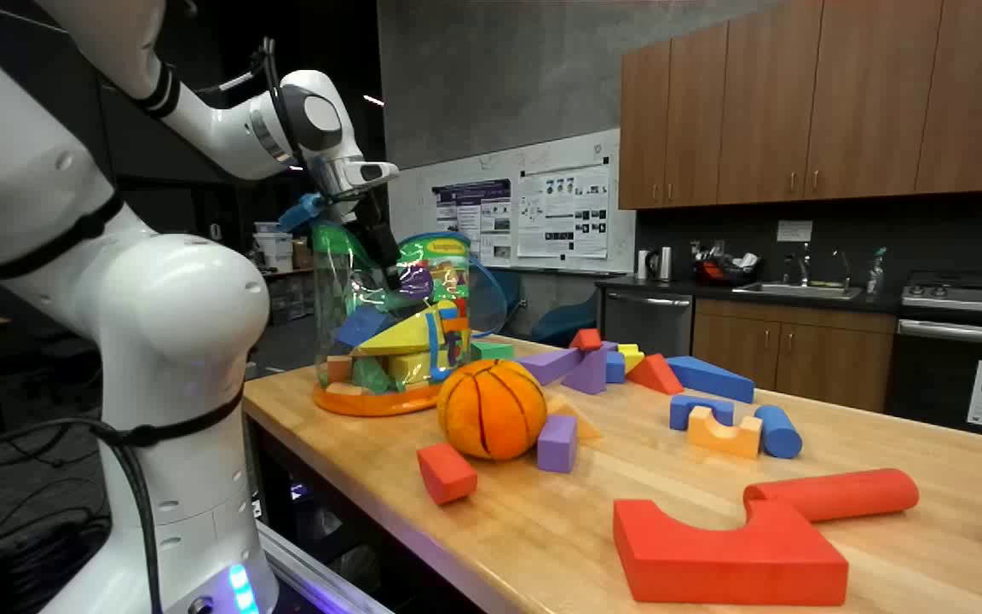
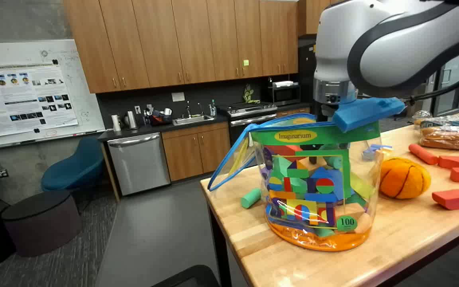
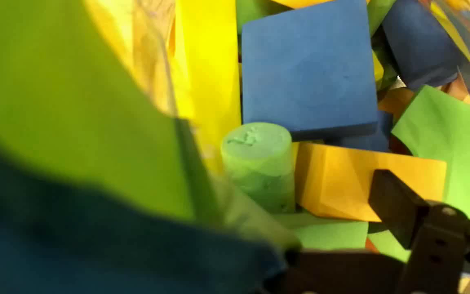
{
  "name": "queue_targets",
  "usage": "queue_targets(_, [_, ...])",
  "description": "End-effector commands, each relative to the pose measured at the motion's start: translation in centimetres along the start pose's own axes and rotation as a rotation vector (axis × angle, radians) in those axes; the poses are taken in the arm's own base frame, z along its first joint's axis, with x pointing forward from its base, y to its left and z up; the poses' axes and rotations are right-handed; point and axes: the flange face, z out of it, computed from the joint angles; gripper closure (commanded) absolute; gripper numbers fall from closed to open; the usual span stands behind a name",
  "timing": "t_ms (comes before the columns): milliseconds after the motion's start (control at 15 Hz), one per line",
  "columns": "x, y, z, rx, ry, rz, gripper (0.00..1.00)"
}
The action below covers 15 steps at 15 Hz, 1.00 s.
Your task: Put the blocks inside the basket
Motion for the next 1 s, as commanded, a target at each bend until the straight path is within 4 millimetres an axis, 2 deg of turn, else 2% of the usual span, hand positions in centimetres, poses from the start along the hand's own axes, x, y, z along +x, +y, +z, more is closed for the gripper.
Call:
queue_targets(0, [0.0,0.0,-0.1,0.0,-0.001,0.0,0.0])
queue_targets(867, [0.0,0.0,-0.1,0.0,-0.001,0.0,0.0])
queue_targets(933, [0.4,-0.1,-1.4,-0.012,0.029,0.004,0.0])
